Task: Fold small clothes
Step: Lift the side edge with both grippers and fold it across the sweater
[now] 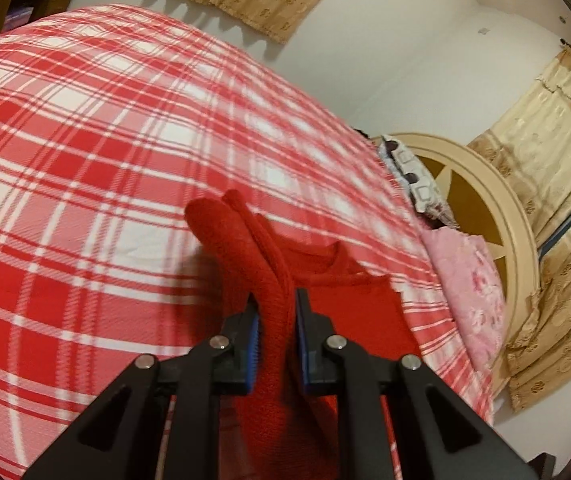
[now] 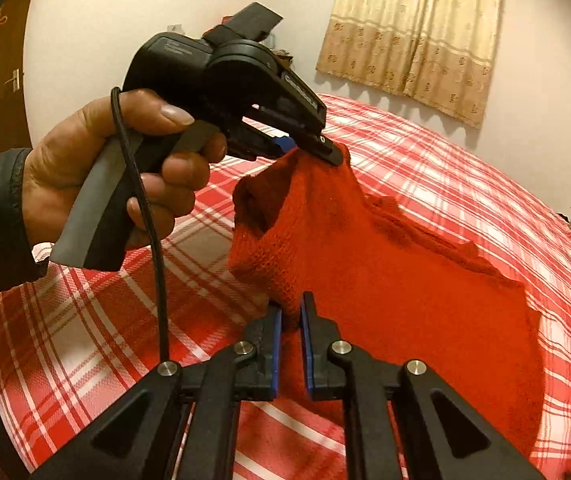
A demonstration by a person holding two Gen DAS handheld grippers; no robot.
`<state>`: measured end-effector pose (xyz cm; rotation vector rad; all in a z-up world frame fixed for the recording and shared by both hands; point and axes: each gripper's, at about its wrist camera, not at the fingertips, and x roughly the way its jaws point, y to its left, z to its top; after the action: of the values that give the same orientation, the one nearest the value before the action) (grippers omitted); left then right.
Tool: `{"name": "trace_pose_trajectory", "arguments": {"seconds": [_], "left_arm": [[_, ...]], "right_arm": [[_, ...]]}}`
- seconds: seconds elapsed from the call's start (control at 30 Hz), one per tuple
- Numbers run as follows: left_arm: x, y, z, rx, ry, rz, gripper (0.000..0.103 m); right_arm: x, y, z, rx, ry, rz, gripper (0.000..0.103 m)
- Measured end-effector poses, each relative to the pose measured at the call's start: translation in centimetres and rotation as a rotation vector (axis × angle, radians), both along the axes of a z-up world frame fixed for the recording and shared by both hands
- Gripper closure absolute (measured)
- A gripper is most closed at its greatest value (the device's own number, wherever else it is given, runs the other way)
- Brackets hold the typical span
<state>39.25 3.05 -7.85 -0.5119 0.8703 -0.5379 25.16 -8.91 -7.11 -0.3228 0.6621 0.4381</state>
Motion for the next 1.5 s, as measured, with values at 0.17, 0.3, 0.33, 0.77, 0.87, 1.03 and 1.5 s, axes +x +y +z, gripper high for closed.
{"name": "trace_pose_trajectory", "arguments": {"seconds": [0.17, 0.3, 0.33, 0.77, 0.87, 1.03, 1.5], "left_arm": [[0.1, -2.4, 1.1, -0.011, -0.017, -0.014, 0.087], [0.1, -4.3, 1.7, -0.025, -0.027, -0.031, 0.087], [0.1, -4.9, 1.9, -0.028, -0.032, -0.037, 0.087], [0.3, -12.1, 3.1, -0.026, -0.057, -0.126, 0.087], [0.5, -13.7, 2.5, -0.024, -0.041, -0.139, 0.087], [0.5, -16.7, 1.7, 0.005, -0.023, -0.175, 0.087], [0.2, -22.3, 0.3, 0.110, -0.009, -0.259, 0.088]], "right_arm": [[-0.9, -2.5, 0.7, 0.059, -0.009, -0.045, 0.096], [-1.6, -4.3, 0.9, 0.101, -0.018, -0.074, 0.096], [-1.6, -4.7, 1.0, 0.109, -0.019, -0.079, 0.096], [-4.2, -9.8, 2.4, 0.174, -0.032, -0.150, 0.097], [-4.3, -11.2, 2.2, 0.191, -0.019, -0.178, 0.097], [-4.3, -14.0, 1.7, 0.229, 0.009, -0.221, 0.097], [-4.4, -18.5, 0.1, 0.289, 0.080, -0.285, 0.097]]}}
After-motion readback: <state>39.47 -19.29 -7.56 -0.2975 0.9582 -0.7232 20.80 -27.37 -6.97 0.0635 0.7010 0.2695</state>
